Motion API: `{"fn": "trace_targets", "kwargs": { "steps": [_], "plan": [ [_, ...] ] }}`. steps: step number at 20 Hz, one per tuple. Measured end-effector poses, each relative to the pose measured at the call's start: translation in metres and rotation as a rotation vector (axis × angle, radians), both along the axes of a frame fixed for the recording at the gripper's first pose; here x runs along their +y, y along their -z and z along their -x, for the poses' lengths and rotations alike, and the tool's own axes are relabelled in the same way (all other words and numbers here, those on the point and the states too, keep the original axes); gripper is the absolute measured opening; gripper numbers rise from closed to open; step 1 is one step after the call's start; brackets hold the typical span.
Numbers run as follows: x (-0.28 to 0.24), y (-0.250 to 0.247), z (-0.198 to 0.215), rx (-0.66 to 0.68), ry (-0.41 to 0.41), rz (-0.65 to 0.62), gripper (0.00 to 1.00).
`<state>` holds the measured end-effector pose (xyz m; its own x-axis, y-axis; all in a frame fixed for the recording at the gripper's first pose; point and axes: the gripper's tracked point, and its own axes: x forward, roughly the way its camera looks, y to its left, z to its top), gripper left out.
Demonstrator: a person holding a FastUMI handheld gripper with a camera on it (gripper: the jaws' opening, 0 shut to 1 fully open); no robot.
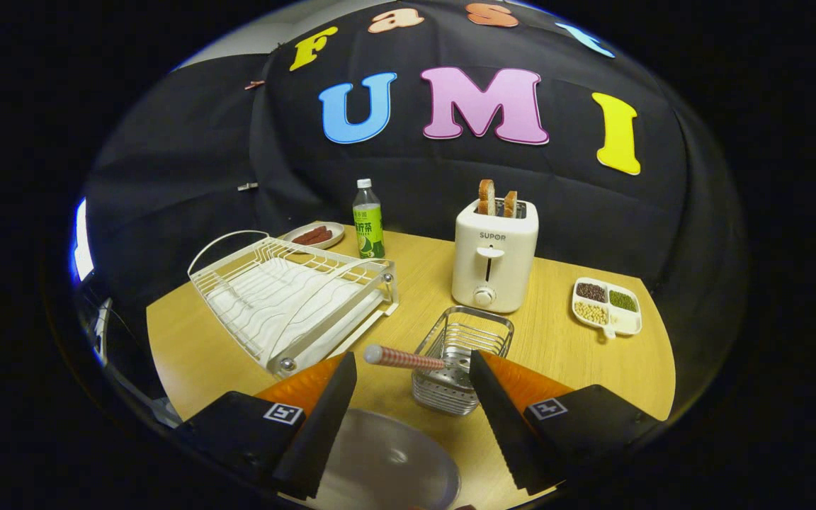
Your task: Take the plate from the dish rack, then take the spoon from the basket and place it into the plate.
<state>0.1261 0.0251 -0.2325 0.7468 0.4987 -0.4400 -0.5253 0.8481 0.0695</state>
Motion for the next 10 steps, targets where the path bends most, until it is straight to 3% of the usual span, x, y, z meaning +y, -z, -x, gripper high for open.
{"fn": "trace_targets", "kwargs": {
  "steps": [5, 10],
  "plan": [
    [0.011, 0.006, -0.022, -0.009, 0.026, -0.013, 0.98],
    [0.027, 0.005, -0.028, -0.025, 0.01, -0.033, 0.72]
  ]
}}
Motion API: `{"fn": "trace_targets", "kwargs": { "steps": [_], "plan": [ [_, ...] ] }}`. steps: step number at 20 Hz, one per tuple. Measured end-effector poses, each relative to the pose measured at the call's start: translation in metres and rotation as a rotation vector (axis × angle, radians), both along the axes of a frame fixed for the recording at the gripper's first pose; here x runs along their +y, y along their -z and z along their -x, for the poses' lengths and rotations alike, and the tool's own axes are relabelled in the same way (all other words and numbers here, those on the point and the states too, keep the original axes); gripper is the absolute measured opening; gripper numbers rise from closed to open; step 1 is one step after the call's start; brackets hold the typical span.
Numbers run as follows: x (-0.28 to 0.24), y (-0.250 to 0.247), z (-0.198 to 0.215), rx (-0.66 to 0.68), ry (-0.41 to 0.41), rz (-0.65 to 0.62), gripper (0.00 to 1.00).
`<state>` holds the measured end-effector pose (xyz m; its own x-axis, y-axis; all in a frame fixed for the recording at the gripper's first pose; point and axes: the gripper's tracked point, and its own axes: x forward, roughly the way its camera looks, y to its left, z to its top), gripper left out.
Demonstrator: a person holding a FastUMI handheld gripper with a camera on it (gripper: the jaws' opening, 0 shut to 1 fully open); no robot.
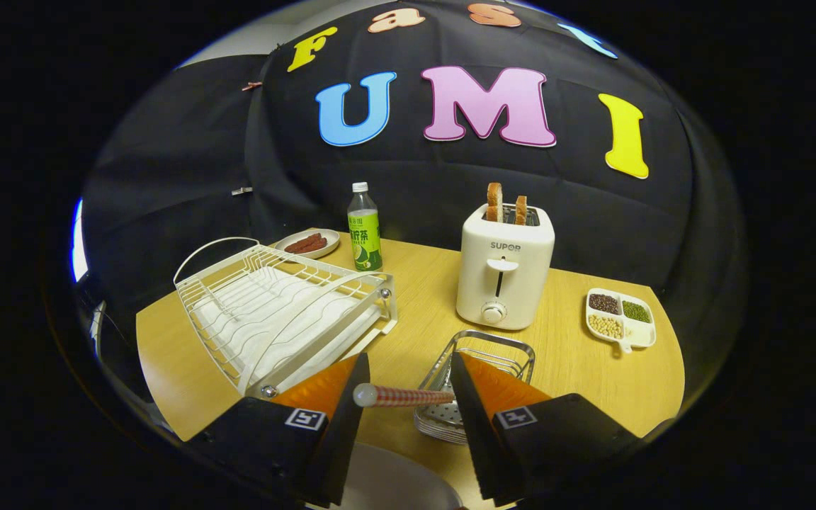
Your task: Take the plate from the dish rack, then take the spoon from the basket and place it into the plate.
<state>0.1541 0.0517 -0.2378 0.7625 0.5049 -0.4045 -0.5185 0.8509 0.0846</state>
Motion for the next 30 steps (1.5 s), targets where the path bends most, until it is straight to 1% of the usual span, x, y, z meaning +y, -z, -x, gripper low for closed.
{"fn": "trace_targets", "kwargs": {
  "steps": [1, 2, 4, 5, 6, 7, 9, 11, 12, 14, 18, 21, 24, 27, 30],
  "plan": [
    [-0.001, 0.0, -0.003, -0.015, 0.003, 0.012, 0.67],
    [-0.002, 0.0, -0.005, -0.032, 0.001, 0.028, 0.59],
    [-0.006, 0.009, -0.007, -0.035, 0.004, 0.063, 0.51],
    [-0.008, 0.014, -0.007, -0.025, 0.01, 0.074, 0.51],
    [-0.009, 0.015, -0.009, -0.015, 0.013, 0.074, 0.48],
    [-0.011, 0.014, -0.01, -0.016, 0.022, 0.071, 0.48],
    [-0.016, 0.007, -0.018, -0.039, 0.051, 0.07, 0.43],
    [-0.021, 0.002, -0.021, -0.047, 0.073, 0.078, 0.32],
    [-0.028, -0.003, -0.027, -0.072, 0.097, 0.099, 0.26],
    [-0.029, -0.002, -0.024, -0.05, 0.09, 0.09, 0.16],
    [-0.037, -0.016, -0.025, -0.059, 0.093, 0.083, 0.14],
    [-0.04, -0.039, -0.022, -0.087, 0.091, 0.069, 0.14],
    [-0.04, -0.073, -0.014, -0.117, 0.077, 0.059, 0.15],
    [-0.036, -0.111, 0.005, -0.137, 0.058, 0.022, 0.14],
    [-0.036, -0.126, 0.026, -0.139, 0.043, 0.043, 0.14]
  ]
}}
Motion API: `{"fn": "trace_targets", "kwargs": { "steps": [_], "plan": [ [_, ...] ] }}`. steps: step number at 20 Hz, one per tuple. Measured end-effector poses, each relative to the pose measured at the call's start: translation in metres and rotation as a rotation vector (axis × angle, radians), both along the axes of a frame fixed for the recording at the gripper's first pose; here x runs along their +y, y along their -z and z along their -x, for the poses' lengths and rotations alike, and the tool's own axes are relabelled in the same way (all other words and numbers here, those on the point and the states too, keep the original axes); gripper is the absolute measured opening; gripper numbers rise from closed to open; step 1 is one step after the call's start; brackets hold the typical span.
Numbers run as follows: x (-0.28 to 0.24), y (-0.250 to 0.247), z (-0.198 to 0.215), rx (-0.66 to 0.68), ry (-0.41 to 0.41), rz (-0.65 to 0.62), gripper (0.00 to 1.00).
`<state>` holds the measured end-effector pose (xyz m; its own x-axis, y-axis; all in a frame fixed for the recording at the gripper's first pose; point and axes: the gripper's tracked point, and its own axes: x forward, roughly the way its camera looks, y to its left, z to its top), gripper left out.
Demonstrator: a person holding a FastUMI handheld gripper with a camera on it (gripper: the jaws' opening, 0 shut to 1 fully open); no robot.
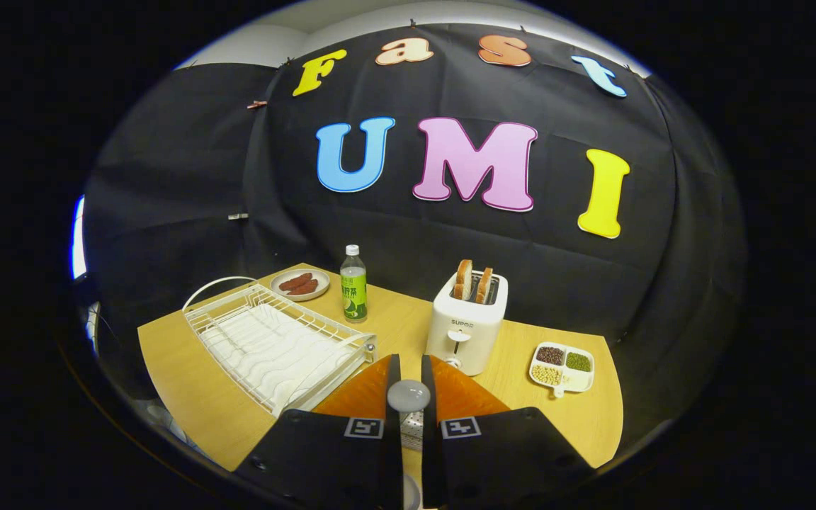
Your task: Take the plate from the dish rack, then take the spoon from the basket and place it into the plate.
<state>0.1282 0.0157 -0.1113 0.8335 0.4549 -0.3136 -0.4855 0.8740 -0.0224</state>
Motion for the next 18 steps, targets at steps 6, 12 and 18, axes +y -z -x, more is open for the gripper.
{"fn": "trace_targets", "kwargs": {
  "steps": [6, 12, 18],
  "plan": [
    [0.001, 0.01, 0.048, 0.077, 0.037, 0.036, 0.15],
    [-0.003, 0.068, 0.082, 0.162, 0.102, 0.105, 0.14],
    [0.007, 0.116, 0.08, 0.102, 0.057, 0.271, 0.15]
  ]
}}
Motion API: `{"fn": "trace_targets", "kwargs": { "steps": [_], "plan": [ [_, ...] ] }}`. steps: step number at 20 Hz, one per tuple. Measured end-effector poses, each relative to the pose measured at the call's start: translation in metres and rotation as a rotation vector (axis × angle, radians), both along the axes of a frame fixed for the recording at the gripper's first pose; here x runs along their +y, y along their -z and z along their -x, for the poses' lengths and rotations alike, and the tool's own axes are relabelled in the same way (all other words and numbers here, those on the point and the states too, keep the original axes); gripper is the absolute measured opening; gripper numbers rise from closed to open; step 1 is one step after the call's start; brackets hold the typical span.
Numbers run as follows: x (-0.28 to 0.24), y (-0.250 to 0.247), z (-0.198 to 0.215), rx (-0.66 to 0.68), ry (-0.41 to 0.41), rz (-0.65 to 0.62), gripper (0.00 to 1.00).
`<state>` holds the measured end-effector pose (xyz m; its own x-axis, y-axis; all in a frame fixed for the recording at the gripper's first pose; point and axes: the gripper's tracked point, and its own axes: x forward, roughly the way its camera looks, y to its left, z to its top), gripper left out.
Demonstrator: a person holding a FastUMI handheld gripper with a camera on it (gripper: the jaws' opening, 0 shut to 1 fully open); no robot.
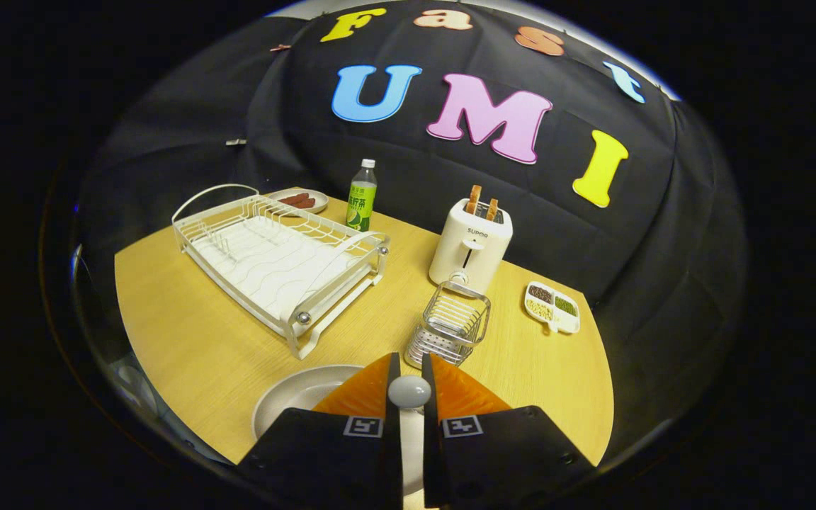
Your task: Take the plate from the dish rack, then take the spoon from the basket and place it into the plate.
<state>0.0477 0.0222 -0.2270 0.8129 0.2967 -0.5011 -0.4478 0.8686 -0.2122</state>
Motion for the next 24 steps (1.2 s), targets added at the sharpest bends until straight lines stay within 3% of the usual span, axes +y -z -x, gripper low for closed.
{"fn": "trace_targets", "kwargs": {
  "steps": [7, 11, 12, 14, 17, 24],
  "plan": [
    [0.01, 0.016, 0.018, 0.041, -0.049, 0.055, 0.19],
    [0.014, 0.022, 0.028, 0.137, -0.054, -0.003, 0.2],
    [0.018, 0.024, 0.035, 0.19, -0.058, -0.042, 0.32],
    [0.032, 0.018, 0.05, 0.281, -0.076, -0.124, 0.69],
    [0.039, -0.005, 0.055, 0.283, -0.086, -0.191, 1.0],
    [0.029, -0.074, 0.032, 0.175, 0.032, -0.323, 1.0]
  ]
}}
